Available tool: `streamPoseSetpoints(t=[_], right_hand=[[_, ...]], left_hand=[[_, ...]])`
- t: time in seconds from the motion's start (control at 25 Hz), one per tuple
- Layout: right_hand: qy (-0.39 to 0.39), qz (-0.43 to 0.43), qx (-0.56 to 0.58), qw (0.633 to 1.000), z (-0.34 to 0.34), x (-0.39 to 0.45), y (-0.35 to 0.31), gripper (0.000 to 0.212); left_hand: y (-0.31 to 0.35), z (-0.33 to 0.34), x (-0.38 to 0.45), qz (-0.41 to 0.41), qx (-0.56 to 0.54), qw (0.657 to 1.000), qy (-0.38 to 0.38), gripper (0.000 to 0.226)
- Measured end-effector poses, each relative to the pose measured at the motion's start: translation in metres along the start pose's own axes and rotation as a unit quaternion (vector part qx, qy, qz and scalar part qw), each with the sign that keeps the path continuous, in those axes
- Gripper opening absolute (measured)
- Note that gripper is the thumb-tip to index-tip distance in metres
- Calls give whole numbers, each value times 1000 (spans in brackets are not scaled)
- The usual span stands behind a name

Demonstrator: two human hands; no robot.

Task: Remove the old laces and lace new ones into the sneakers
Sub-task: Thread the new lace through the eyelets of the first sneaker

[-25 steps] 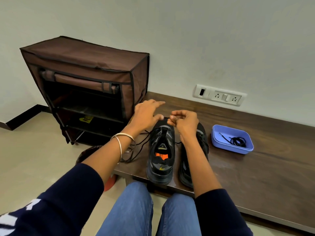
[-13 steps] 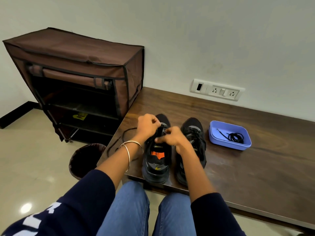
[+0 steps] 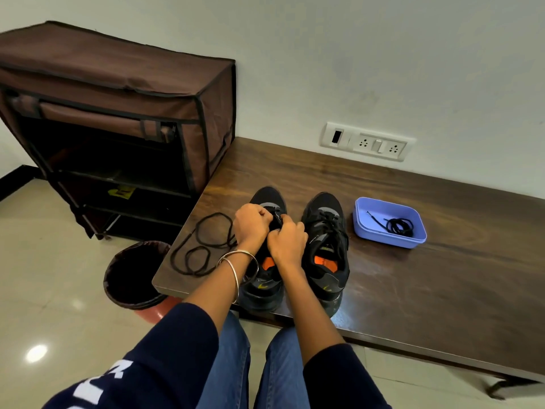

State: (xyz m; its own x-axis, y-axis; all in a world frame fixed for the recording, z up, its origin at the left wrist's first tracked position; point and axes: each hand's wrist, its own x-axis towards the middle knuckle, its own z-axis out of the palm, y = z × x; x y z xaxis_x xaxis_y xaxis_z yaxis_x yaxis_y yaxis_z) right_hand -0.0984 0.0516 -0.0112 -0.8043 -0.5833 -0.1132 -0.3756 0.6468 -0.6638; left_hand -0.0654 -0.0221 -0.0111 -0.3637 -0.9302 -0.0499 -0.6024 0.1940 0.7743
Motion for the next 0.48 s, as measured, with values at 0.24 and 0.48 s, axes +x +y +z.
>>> streamPoseSetpoints(t=[0.24,0.48], right_hand=[[-14,-17,-25,999,0,-2,2,54],[-71,-40,-44,996,-4,5,11,60]], left_hand=[[-7,10,9,-7,-1,1000,7,27],[5,19,13,-139,12,990,25,18]])
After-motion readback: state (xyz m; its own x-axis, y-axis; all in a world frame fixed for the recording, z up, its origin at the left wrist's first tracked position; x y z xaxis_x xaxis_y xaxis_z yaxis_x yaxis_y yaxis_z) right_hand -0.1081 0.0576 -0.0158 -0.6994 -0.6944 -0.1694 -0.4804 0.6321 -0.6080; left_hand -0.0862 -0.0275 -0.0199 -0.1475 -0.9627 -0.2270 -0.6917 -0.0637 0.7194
